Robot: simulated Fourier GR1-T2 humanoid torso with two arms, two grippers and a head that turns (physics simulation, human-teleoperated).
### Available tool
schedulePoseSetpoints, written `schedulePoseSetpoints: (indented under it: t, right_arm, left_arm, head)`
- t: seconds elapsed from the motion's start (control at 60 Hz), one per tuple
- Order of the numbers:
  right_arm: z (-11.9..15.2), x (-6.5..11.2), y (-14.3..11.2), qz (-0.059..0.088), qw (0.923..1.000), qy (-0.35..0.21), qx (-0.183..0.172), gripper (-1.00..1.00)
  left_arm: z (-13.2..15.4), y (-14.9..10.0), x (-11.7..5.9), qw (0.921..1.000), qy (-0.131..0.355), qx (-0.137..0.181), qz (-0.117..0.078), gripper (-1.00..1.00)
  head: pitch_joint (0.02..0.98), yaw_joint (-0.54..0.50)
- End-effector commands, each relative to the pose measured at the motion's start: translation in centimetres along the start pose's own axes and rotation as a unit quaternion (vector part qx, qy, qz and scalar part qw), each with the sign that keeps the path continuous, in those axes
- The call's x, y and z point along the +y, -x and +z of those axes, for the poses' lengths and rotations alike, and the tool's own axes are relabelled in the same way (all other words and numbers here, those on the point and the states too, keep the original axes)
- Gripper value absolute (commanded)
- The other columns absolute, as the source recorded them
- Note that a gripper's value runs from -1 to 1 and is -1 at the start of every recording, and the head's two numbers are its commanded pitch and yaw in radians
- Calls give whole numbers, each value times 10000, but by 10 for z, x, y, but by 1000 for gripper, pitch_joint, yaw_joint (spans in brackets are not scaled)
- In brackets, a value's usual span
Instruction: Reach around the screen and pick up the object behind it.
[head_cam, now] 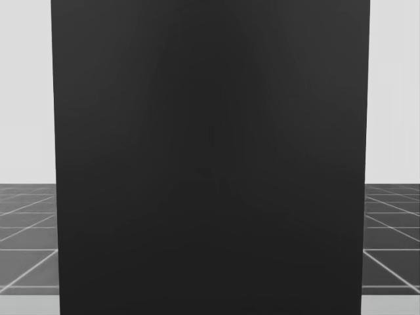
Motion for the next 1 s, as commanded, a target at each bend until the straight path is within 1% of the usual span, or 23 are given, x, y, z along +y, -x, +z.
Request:
schedulePoseSetpoints:
  t: [0.017, 0.05, 0.117, 0.15, 0.2, 0.25, 0.333, 0.367, 0.5, 0.533, 0.55, 0.6, 0.617, 0.65, 0.683, 0.717, 0.75, 0.767, 0.817, 0.883, 0.95, 0.967, 1.0]
  right_arm:
    - [1, 0, 2, 120, 9997, 213, 21, -1000]
    - [2, 0, 2, 204, 9996, 196, -1, -1000]
    - [2, -1, 0, 21, 10000, 5, 88, -1000]
    - [1, -2, -1, -11, 9997, -178, 190, -1000]
    - [2, -2, -2, 40, 9995, -241, 204, -1000]
    - [2, -3, -4, -64, 9986, -439, 276, -1000]
    - [4, -2, -5, -95, 9964, -787, 312, -1000]
    - [7, -1, -5, -167, 9948, -941, 357, -1000]
    - [15, 2, -6, -212, 9901, -1349, 312, -1000]
    - [17, 3, -7, -195, 9891, -1432, 301, -1000]
    - [20, 3, -8, -199, 9879, -1512, 267, -1000]
    - [23, 4, -9, -187, 9859, -1645, 254, -1000]
    - [25, 4, -10, -214, 9850, -1691, 264, -1000]
    - [29, 4, -12, -175, 9815, -1890, 231, -1000]
    - [33, 5, -14, -134, 9792, -2014, 199, -1000]
    - [36, 5, -15, -212, 9775, -2091, 196, -1000]
    - [39, 6, -16, -194, 9748, -2216, 167, -1000]
    - [43, 5, -18, -197, 9714, -2360, 147, -1000]
    - [47, 5, -19, -181, 9683, -2488, 122, -1000]
    - [56, 2, -22, -231, 9603, -2779, 102, -1000]
    - [61, 0, -23, -257, 9558, -2927, 112, -1000]
    - [64, -2, -23, -343, 9530, -3009, 75, -1000]
    - [66, -4, -23, -326, 9508, -3080, 101, -1000]
  left_arm:
    - [0, 0, -1, 10000, -1, 1, -24, -1000]
    - [0, 0, -1, 10000, 1, -1, -31, -1000]
    - [1, -1, -1, 10000, 35, 5, -52, -1000]
    - [3, -4, -2, 9999, 148, 60, -22, -1000]
    - [4, -4, -3, 9995, 267, 132, -52, -1000]
    - [7, -7, -6, 9991, 384, 163, -104, -1000]
    - [12, -13, -8, 9980, 558, 270, -123, -1000]
    - [16, -18, -9, 9971, 679, 311, -115, -1000]
    - [33, -31, -10, 9928, 1112, 380, -230, -1000]
    - [36, -32, -10, 9915, 1206, 408, -258, -1000]
    - [40, -33, -10, 9892, 1366, 448, -293, -1000]
    - [44, -33, -10, 9872, 1491, 459, -323, -1000]
    - [46, -33, -9, 9862, 1550, 474, -346, -1000]
    - [51, -33, -8, 9823, 1756, 507, -415, -1000]
    - [55, -33, -7, 9797, 1895, 522, -387, -1000]
    - [57, -33, -7, 9773, 2010, 537, -388, -1000]
    - [60, -34, -6, 9750, 2123, 546, -369, -1000]
    - [64, -35, -5, 9713, 2293, 534, -328, -1000]
    - [68, -36, -4, 9668, 2479, 527, -319, -1000]
    - [76, -40, 0, 9573, 2829, 471, -373, -1000]
    - [82, -42, 3, 9502, 3054, 441, -436, -1000]
    - [86, -43, 5, 9461, 3176, 432, -469, -1000]
    - [88, -44, 6, 9433, 3257, 422, -485, -1000]
  head:
    - [58, -1]
    - [57, -1]
    - [56, 0]
    - [58, -2]
    - [57, -5]
    - [57, -5]
    - [55, -2]
    - [53, -2]
    - [53, -4]
    - [54, -3]
    - [55, -3]
    - [56, -4]
    - [56, -4]
    - [57, -5]
    - [57, -6]
    - [58, -7]
    - [59, -8]
    - [60, -9]
    - [60, -9]
    - [60, -9]
    - [60, -10]
    - [60, -11]
    - [61, -11]
